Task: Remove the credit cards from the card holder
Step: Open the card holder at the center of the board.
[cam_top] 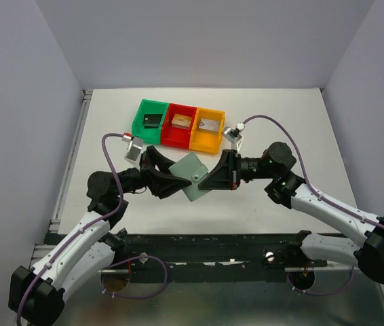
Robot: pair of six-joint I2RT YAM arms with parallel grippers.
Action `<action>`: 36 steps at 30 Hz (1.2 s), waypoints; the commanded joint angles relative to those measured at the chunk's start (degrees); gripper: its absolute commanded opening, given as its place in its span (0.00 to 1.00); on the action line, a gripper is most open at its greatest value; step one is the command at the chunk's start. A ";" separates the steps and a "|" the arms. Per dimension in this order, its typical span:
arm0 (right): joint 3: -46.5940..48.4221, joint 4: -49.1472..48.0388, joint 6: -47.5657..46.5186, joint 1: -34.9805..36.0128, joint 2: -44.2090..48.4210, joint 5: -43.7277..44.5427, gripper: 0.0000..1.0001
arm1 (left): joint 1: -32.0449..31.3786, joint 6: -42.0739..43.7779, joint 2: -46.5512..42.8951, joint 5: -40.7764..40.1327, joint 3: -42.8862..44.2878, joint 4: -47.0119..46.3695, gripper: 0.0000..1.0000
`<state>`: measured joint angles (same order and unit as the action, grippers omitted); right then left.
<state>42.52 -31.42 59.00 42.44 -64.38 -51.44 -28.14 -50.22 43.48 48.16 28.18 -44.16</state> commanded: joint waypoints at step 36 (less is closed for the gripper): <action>4.75 25.73 -19.50 -0.51 4.60 7.90 0.67 | 3.18 -3.23 -3.49 -0.26 -3.67 -0.34 0.16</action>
<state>42.22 -29.32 55.42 41.67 -66.04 -51.51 -25.50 -55.79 42.13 47.64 24.29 -48.82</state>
